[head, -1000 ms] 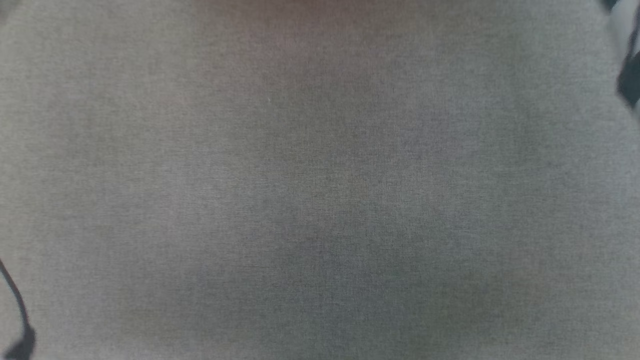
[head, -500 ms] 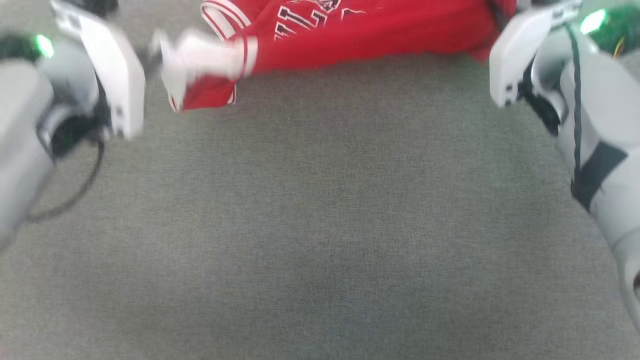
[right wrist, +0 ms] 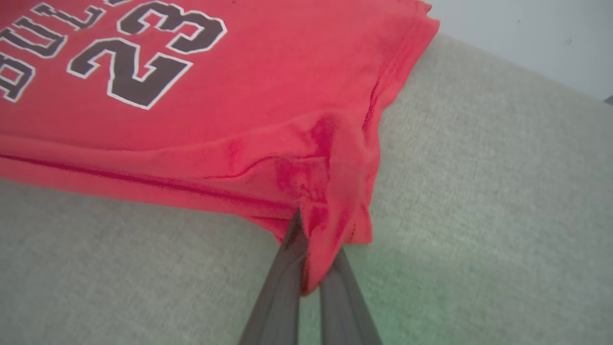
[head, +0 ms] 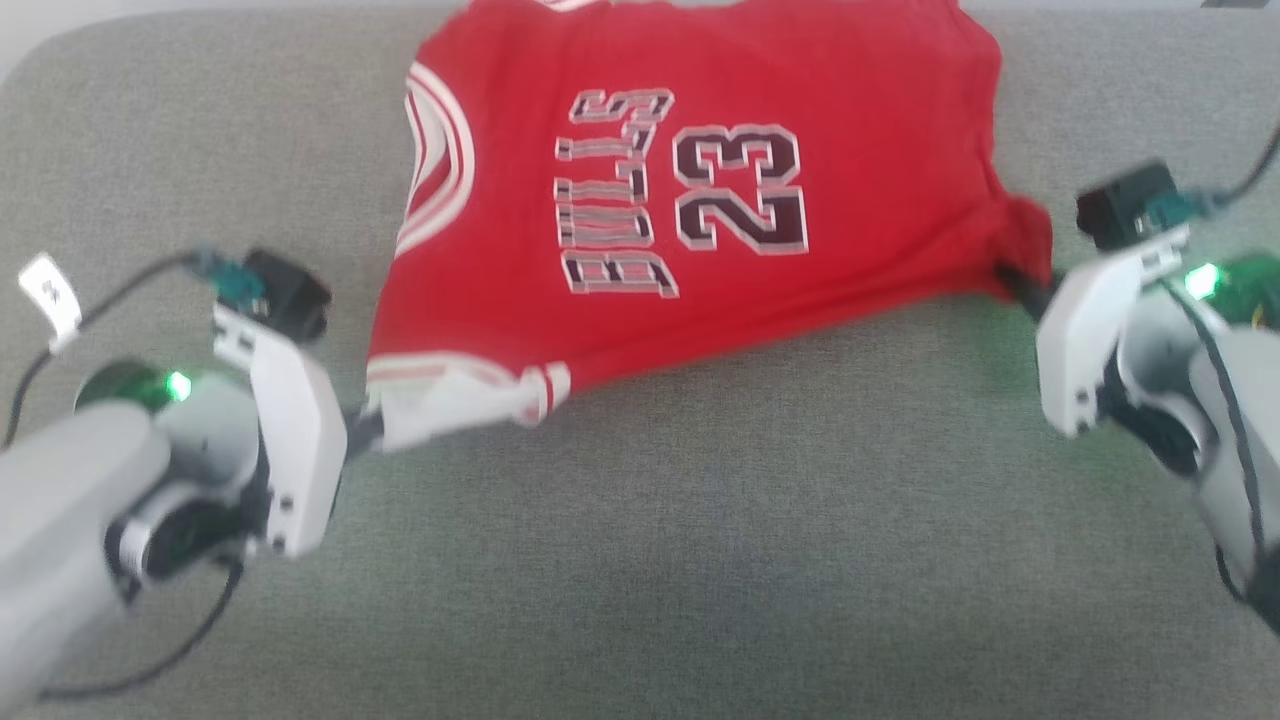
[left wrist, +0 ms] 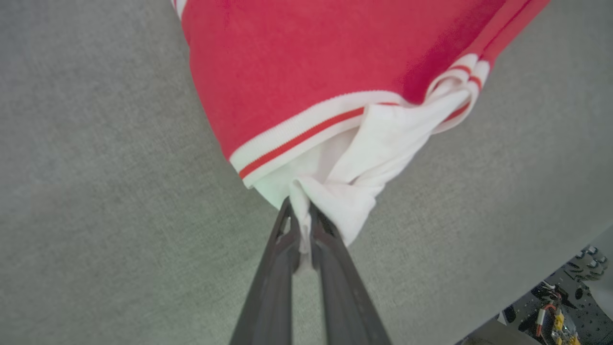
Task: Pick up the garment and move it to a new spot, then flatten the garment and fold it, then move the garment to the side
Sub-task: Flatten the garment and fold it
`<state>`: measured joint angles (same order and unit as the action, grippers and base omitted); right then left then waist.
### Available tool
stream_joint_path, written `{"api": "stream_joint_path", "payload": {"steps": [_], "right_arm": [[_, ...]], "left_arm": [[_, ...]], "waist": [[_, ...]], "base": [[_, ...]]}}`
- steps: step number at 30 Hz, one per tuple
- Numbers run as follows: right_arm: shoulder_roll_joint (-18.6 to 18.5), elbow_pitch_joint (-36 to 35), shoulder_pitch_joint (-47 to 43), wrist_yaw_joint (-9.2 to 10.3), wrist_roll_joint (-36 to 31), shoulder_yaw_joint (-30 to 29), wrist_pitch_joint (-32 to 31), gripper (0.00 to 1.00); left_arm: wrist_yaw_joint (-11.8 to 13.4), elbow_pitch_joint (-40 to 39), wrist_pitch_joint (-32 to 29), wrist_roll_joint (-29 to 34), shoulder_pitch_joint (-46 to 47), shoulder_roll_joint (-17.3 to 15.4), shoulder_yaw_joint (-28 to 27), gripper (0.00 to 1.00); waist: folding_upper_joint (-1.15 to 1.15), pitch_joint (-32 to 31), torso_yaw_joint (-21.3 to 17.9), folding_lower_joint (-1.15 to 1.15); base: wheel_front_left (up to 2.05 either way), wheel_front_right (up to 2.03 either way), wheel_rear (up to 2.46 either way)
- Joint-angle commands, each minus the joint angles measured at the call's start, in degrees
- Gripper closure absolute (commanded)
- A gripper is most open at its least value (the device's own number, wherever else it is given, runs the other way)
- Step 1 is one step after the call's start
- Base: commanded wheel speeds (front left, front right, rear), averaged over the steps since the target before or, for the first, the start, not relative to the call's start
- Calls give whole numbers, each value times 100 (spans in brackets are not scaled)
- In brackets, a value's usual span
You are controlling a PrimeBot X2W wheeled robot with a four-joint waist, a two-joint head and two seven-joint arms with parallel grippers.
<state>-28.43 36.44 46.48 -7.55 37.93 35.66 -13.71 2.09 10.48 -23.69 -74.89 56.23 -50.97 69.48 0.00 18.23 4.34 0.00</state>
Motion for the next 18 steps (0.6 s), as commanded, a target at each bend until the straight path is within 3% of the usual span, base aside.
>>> {"api": "stream_joint_path", "payload": {"steps": [1, 10, 18], "right_arm": [[-180, -299, -312, 13, 83, -100, -147, 100], [-619, -1981, -1987, 13, 64, -904, -1032, 100], [-569, -3358, -3474, 13, -74, -1802, -1923, 100]], "left_arm": [[224, -296, -98, -1, -197, -253, 54, 100], [1153, -1937, -102, -309, -1074, -1107, 167, 100], [1616, -2647, -33, -611, -1681, -1524, 238, 100]], "waist": [[0, -23, -14, 0], [0, -156, -114, 0], [0, -195, -169, 0]], "base": [[0, 0, 0], [0, 0, 0], [0, 0, 0]]}}
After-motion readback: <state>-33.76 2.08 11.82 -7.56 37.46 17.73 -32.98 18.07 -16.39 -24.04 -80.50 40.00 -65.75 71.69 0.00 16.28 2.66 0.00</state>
